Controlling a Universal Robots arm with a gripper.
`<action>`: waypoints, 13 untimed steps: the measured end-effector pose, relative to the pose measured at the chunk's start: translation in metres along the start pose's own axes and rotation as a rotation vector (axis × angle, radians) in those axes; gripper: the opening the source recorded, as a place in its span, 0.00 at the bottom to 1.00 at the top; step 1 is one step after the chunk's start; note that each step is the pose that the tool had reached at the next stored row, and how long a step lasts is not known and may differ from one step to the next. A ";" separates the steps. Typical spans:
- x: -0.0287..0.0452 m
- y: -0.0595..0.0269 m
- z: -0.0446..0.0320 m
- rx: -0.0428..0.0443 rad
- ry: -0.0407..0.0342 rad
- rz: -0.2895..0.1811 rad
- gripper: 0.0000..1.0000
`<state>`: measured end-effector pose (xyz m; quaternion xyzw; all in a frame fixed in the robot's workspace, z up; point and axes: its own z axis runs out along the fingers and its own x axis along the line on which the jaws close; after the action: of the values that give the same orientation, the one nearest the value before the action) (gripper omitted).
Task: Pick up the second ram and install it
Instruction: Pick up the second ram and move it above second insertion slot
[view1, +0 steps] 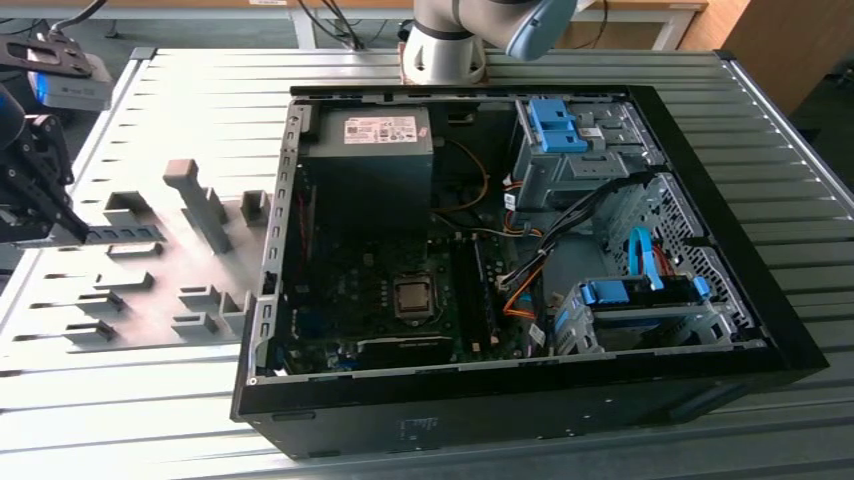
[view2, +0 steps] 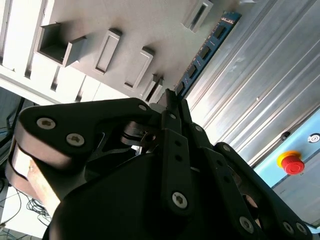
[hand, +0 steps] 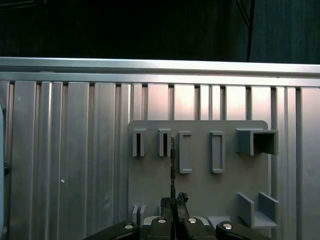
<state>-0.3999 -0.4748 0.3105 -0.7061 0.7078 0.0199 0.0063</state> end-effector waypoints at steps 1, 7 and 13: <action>0.0000 0.0000 -0.0009 0.0000 0.0000 0.000 0.14; -0.0004 0.0002 -0.0107 0.0000 0.0000 0.000 0.14; -0.0007 0.0003 -0.0182 0.0000 -0.0001 0.000 0.14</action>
<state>-0.3999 -0.4748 0.3287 -0.7061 0.7078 0.0199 0.0063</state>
